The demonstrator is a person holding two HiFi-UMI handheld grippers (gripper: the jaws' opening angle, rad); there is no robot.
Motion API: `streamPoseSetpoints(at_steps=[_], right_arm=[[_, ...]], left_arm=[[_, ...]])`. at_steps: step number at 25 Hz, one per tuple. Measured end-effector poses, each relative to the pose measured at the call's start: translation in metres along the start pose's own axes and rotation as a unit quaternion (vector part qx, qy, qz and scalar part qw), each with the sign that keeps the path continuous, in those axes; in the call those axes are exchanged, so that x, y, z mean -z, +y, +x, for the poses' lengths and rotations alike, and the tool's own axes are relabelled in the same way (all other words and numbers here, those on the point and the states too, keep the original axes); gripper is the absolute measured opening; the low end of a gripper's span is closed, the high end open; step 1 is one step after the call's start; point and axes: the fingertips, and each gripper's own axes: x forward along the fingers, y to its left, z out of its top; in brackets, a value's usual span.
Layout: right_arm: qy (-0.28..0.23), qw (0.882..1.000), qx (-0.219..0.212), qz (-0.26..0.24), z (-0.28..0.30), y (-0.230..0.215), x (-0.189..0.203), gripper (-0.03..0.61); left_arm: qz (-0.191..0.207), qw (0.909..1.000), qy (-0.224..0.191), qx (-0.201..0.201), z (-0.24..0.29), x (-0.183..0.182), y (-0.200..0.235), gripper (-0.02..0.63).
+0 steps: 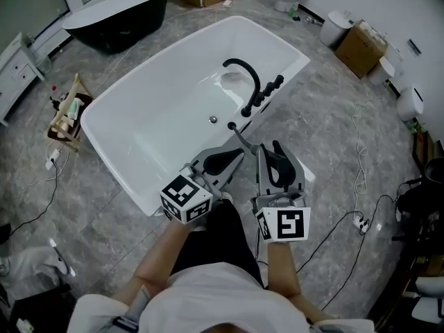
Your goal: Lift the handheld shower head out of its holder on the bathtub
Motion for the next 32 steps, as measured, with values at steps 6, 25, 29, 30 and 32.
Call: streamPoseSetpoints(at_steps=[6,25,29,30,32], right_arm=[[-0.012,0.999,0.034,0.004,-0.036,-0.008,-0.015,0.115],[-0.043,0.975,0.218,0.019,-0.154,-0.116,-0.044,0.115],[-0.046,0.968,0.247,0.024,-0.174,-0.13,-0.047,0.115],[-0.047,0.966,0.252,0.027,-0.178,-0.133,-0.048,0.115],[-0.043,0.965,0.258,0.03,-0.184,-0.136,-0.046,0.115]], left_arm=[[0.0,0.9997,0.001,0.026,-0.006,0.004,-0.032,0.011],[-0.004,0.9849,0.015,0.173,0.062,0.015,-0.128,0.011],[-0.008,0.9792,0.015,0.202,0.077,0.015,-0.146,0.011],[-0.008,0.9776,0.015,0.21,0.08,0.015,-0.151,0.011],[-0.008,0.9746,0.016,0.223,0.085,0.015,-0.161,0.011]])
